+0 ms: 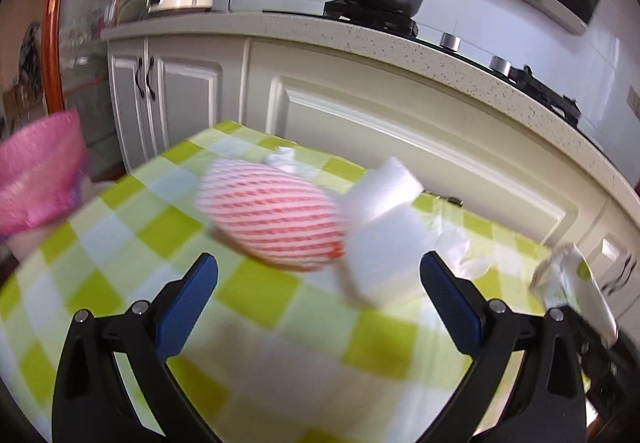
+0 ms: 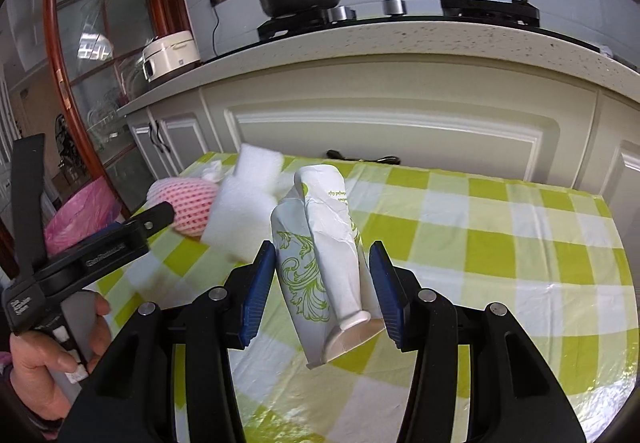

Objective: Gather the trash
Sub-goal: 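Grasp the white foam sheet with the left gripper while the right holds the cup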

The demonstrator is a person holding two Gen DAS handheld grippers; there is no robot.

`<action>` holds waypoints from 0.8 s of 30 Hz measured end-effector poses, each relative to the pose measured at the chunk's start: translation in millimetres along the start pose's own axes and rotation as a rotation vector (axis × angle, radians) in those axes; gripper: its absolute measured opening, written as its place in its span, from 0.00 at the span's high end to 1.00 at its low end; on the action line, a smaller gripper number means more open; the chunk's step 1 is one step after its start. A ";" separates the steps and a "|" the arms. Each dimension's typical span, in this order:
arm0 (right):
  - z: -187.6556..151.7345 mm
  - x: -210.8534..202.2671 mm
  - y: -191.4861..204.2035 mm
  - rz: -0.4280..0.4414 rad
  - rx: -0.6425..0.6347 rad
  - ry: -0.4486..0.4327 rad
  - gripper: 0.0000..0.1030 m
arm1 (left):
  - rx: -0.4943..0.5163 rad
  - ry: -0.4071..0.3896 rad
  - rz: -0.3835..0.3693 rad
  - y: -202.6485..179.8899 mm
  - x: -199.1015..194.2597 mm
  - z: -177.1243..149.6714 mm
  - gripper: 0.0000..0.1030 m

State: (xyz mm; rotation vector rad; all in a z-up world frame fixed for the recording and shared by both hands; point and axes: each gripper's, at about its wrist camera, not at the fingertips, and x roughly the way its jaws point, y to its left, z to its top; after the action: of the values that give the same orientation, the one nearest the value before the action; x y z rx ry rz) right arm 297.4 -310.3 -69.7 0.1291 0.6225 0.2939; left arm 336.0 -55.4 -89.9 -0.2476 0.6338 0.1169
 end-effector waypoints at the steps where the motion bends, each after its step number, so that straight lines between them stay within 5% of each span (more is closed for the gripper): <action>1: 0.3 -2.1 -3.1 0.000 0.008 -0.005 0.54 | -0.026 0.009 -0.003 -5.6 6.2 0.7 0.05; 14: 4.3 9.6 -39.9 0.001 0.080 0.007 0.54 | -0.069 0.040 0.073 -44.0 60.8 -8.9 0.06; 18: 1.2 17.0 -40.4 -0.009 0.093 0.017 0.54 | 0.007 0.016 0.035 -47.8 52.7 -12.3 0.34; 24: 2.7 14.1 -29.1 -0.001 0.101 0.004 0.54 | 0.060 -0.007 -0.012 -40.8 27.5 -16.2 0.35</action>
State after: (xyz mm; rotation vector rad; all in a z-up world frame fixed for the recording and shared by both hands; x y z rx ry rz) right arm 316.7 -333.7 -81.4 0.2248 0.6419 0.2619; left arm 356.2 -98.1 -111.1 -0.1934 0.6274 0.0869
